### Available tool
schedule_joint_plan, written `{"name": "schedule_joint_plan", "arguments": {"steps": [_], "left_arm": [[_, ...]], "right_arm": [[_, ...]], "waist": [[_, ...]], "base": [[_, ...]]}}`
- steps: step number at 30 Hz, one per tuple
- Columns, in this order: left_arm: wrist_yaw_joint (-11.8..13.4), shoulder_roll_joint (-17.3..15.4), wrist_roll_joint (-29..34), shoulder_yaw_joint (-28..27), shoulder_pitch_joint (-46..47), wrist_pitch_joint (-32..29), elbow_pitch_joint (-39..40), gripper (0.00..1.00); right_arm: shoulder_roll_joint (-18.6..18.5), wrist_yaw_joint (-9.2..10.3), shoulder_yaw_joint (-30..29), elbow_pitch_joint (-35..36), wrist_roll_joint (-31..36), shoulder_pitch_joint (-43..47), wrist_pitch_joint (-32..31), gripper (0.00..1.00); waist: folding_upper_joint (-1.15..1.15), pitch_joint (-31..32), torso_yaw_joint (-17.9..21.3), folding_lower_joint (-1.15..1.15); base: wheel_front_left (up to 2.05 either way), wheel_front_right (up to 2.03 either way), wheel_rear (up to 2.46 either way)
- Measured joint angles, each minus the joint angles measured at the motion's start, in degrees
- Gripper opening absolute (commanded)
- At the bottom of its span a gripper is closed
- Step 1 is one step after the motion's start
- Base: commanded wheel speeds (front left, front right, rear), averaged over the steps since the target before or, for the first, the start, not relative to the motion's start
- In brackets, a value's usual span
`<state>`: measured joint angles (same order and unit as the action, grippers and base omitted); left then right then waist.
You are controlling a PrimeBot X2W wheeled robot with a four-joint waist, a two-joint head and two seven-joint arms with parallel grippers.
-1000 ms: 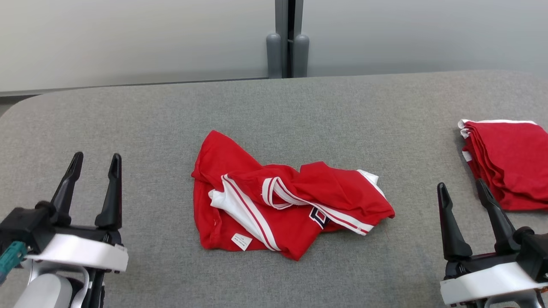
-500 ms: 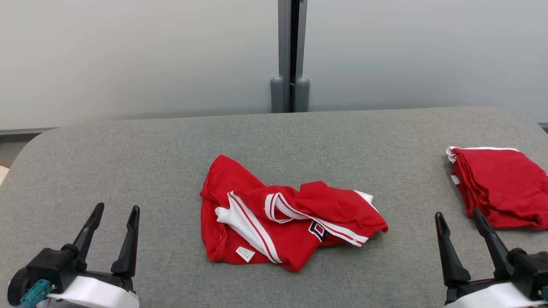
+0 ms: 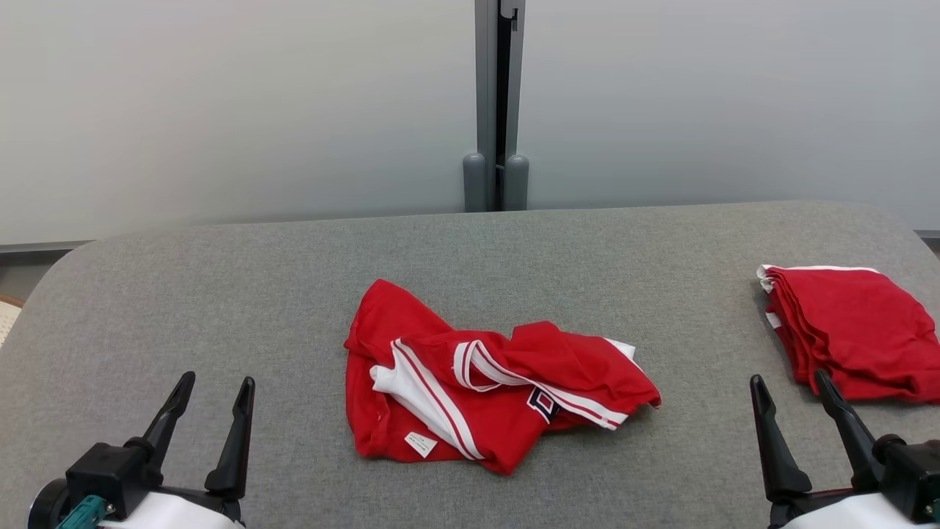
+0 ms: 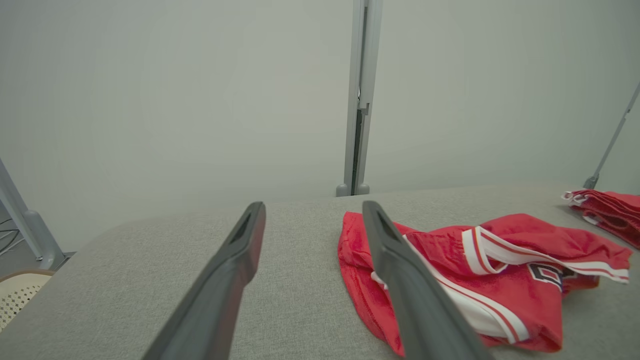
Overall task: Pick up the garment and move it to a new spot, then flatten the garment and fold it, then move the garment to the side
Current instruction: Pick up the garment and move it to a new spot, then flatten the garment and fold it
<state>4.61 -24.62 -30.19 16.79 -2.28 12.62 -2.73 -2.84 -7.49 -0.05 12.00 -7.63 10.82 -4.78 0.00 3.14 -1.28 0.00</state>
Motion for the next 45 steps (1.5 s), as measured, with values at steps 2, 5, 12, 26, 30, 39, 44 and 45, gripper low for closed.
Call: {"name": "schedule_joint_plan", "arguments": {"steps": [2,5,12,26,30,39,44,45], "left_arm": [[0.0,0.0,0.0,0.1,-0.2,-0.1,0.0,1.00],[0.4,0.0,0.0,0.3,-0.5,-0.2,-0.1,1.00],[0.6,0.1,-0.1,0.6,-0.5,-0.3,-0.5,1.00],[-0.6,1.0,1.3,3.5,4.4,-0.6,-0.4,1.00],[-2.4,1.8,1.6,4.6,8.0,-0.4,-1.0,1.00],[-6.6,4.7,2.5,5.9,16.1,1.6,-5.4,1.00],[-7.2,5.4,3.1,5.4,17.0,2.1,-7.1,1.00],[-7.3,5.5,3.4,5.3,17.1,2.1,-7.3,1.00]], "right_arm": [[0.0,0.00,0.1,0.1,0.0,0.0,0.0,1.00],[0.0,0.00,0.1,0.2,0.0,0.0,-0.1,1.00],[0.0,0.00,0.2,0.5,0.0,0.0,-0.6,1.00],[0.0,0.00,7.7,-6.0,1.1,-6.0,-3.5,1.00],[0.0,0.00,12.7,-10.9,1.8,-11.6,-3.7,1.00],[0.1,-0.01,21.0,-28.4,0.8,-23.6,-3.8,1.00],[0.0,-0.01,21.2,-34.2,0.5,-27.6,-2.7,0.50],[0.1,-0.01,21.2,-34.9,0.2,-28.2,-2.2,0.00]], "waist": [[0.00,0.1,0.0,0.00],[0.00,0.2,0.1,0.00],[0.00,0.5,0.3,0.00],[0.00,-1.3,-4.3,0.00],[0.00,-3.3,-7.1,0.00],[0.00,-10.1,-15.1,0.00],[0.00,-12.6,-16.9,0.00],[0.00,-12.8,-17.1,0.00]], "base": [[0.00,0.00,0.00],[0.00,0.00,0.00],[0.00,0.00,0.00],[0.00,0.00,0.00],[0.00,0.00,0.00],[0.00,0.00,0.00],[0.00,0.00,0.00],[0.00,0.00,0.00]]}}
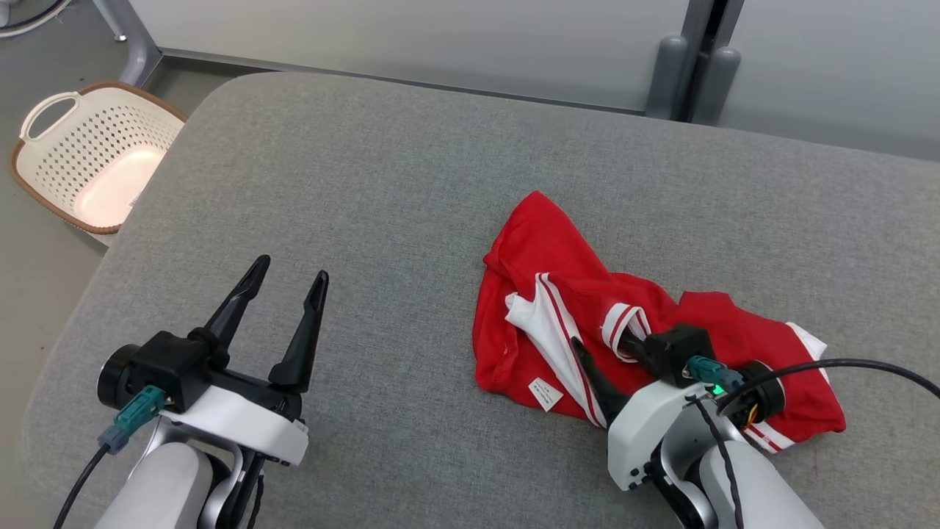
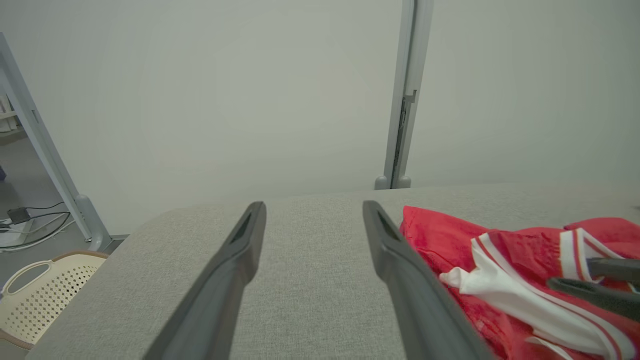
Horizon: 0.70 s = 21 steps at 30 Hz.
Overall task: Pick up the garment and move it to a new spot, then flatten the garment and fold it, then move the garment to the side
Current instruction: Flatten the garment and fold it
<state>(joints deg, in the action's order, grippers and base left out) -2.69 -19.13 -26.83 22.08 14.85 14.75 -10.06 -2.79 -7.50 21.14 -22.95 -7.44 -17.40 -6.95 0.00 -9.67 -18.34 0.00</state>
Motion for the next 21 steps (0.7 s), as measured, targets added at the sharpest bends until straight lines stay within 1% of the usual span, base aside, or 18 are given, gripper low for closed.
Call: {"name": "schedule_joint_plan", "arguments": {"steps": [2,7,8,9,13,17,21], "left_arm": [[-0.3,0.2,0.1,-0.3,0.2,0.1,-0.3,1.00],[-0.6,0.3,0.5,-1.0,0.3,0.2,-0.7,1.00],[-0.6,0.3,0.6,-1.6,0.3,0.2,-0.7,1.00],[-0.6,0.2,0.6,-1.8,0.3,0.2,-0.6,1.00],[-0.2,0.1,1.4,-2.5,-0.7,0.2,-0.4,1.00],[0.3,-0.3,1.6,-3.4,-1.2,0.2,0.3,1.00],[0.8,-0.6,1.9,-4.0,-1.7,0.2,0.8,1.00]], "right_arm": [[0.0,0.00,-0.1,-0.9,-0.2,-0.8,0.7,0.00],[0.0,0.00,-0.5,0.7,-0.6,-1.0,3.7,0.00],[0.0,0.00,-1.6,3.5,-0.9,-0.8,5.3,0.00],[0.1,0.00,-2.6,4.9,-0.8,-0.2,6.1,0.00],[0.0,0.00,-10.4,11.2,-0.4,4.9,8.0,0.00],[0.0,0.00,-17.8,16.6,-0.7,11.0,8.2,0.00],[-0.1,0.01,-23.9,18.9,-2.5,17.1,7.9,0.00]], "waist": [[0.00,0.0,0.0,0.00],[0.00,0.2,0.8,0.00],[0.00,0.3,1.5,0.00],[0.00,0.4,2.0,0.00],[0.00,0.9,4.0,0.00],[0.00,1.2,6.4,0.00],[0.00,1.1,8.5,0.00]], "base": [[0.00,0.00,0.00],[0.00,0.00,0.00],[0.00,0.00,0.00],[0.00,0.00,0.00],[0.00,0.00,0.00],[0.00,0.00,0.00],[0.00,0.00,0.00]]}}
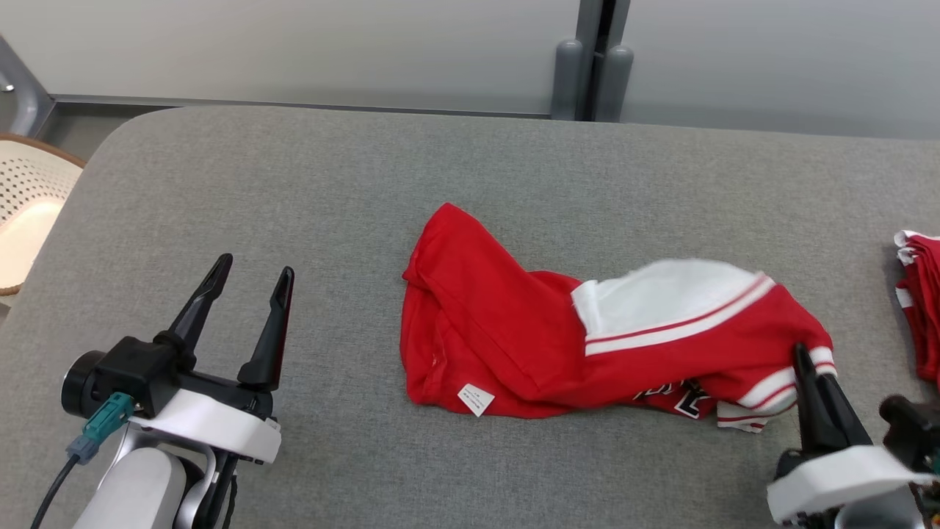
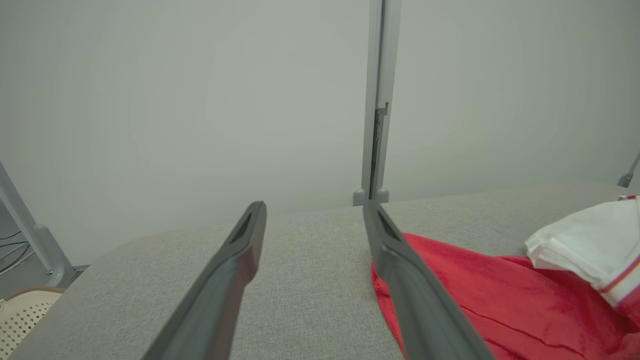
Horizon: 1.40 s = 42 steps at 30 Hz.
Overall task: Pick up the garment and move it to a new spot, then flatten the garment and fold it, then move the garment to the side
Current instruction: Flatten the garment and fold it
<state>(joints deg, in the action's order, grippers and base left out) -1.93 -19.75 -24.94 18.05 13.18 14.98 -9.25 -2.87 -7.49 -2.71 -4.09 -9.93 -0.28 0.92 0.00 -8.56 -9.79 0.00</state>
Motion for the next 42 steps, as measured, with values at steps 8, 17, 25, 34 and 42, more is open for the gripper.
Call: {"name": "schedule_joint_plan", "arguments": {"steps": [8,17,25,34,42], "left_arm": [[0.2,-0.4,0.1,-1.0,-0.1,0.0,1.1,1.00],[1.4,-0.8,0.1,-2.2,-2.8,0.0,2.0,1.00],[3.4,-1.0,-0.2,-2.7,-6.8,-0.2,2.7,1.00],[5.0,-1.3,-0.2,-1.8,-10.0,-1.9,5.1,1.00],[5.3,-1.9,-0.2,-1.5,-10.6,-2.7,6.6,1.00]], "right_arm": [[0.1,-0.01,-3.0,-7.4,-4.5,5.9,0.9,0.00],[0.1,-0.01,-4.7,-2.7,-1.8,5.6,3.1,1.00],[0.0,-0.01,-4.5,10.5,1.9,7.2,-1.3,1.00],[0.1,-0.01,-0.7,15.6,2.2,9.5,-5.7,1.00],[0.1,-0.01,-0.6,15.6,1.4,10.0,-5.7,1.00]], "waist": [[0.00,-0.6,2.1,0.00],[0.00,1.1,3.4,0.00],[0.00,4.6,4.5,0.00],[0.00,7.4,5.1,0.00],[0.00,7.2,5.3,0.00]], "base": [[0.00,0.00,0.00],[0.00,0.00,0.00],[0.00,0.00,0.00],[0.00,0.00,0.00],[0.00,0.00,0.00]]}}
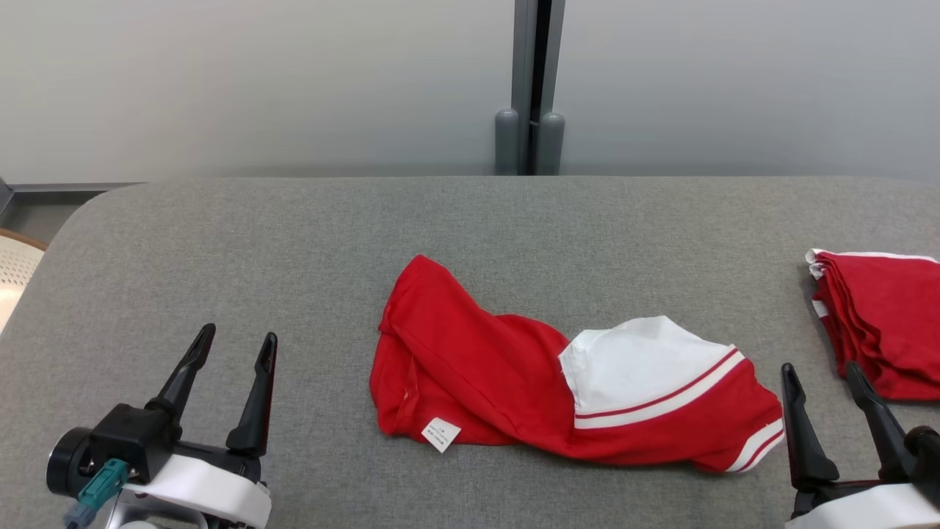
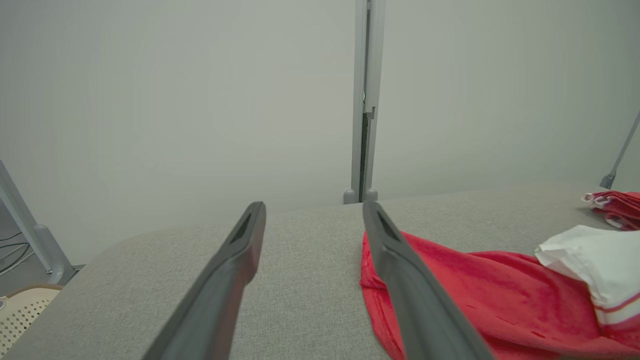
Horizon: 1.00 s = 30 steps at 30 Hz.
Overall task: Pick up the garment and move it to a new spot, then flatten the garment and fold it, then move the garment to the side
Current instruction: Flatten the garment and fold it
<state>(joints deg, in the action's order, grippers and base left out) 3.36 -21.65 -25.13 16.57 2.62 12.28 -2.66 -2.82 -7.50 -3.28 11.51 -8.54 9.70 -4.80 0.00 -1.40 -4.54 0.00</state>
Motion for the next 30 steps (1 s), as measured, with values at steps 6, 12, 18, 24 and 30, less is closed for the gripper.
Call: {"name": "schedule_joint_plan", "arguments": {"steps": [6,12,18,24,30], "left_arm": [[0.1,0.0,0.0,0.4,0.0,-0.2,0.8,1.00],[-0.4,-0.4,0.0,0.6,1.4,-0.1,1.6,1.00],[-2.2,-0.4,-0.2,0.8,4.3,0.7,1.7,1.00],[-4.1,0.4,-0.3,0.9,7.0,1.9,-0.3,1.00],[-4.8,1.3,-0.3,0.9,7.9,2.4,-1.9,1.00]], "right_arm": [[0.0,0.00,-0.2,-0.1,0.2,0.0,-0.4,1.00],[0.0,0.00,1.1,-1.4,1.8,-1.9,-3.2,1.00],[0.0,0.00,4.9,-5.5,5.9,-9.9,-10.4,1.00],[-0.6,0.00,8.9,-12.2,9.2,-18.8,-21.3,1.00],[-0.6,0.00,9.2,-13.0,8.3,-19.2,-25.1,0.00]], "waist": [[0.00,-0.5,-0.4,0.00],[0.00,-2.6,-1.2,0.00],[0.00,-6.7,-2.4,0.00],[0.00,-11.1,-3.8,0.00],[0.00,-11.6,-4.3,0.00]], "base": [[0.00,0.00,0.00],[0.00,0.00,0.00],[0.00,0.00,0.00],[0.00,0.00,0.00],[0.00,0.00,0.00]]}}
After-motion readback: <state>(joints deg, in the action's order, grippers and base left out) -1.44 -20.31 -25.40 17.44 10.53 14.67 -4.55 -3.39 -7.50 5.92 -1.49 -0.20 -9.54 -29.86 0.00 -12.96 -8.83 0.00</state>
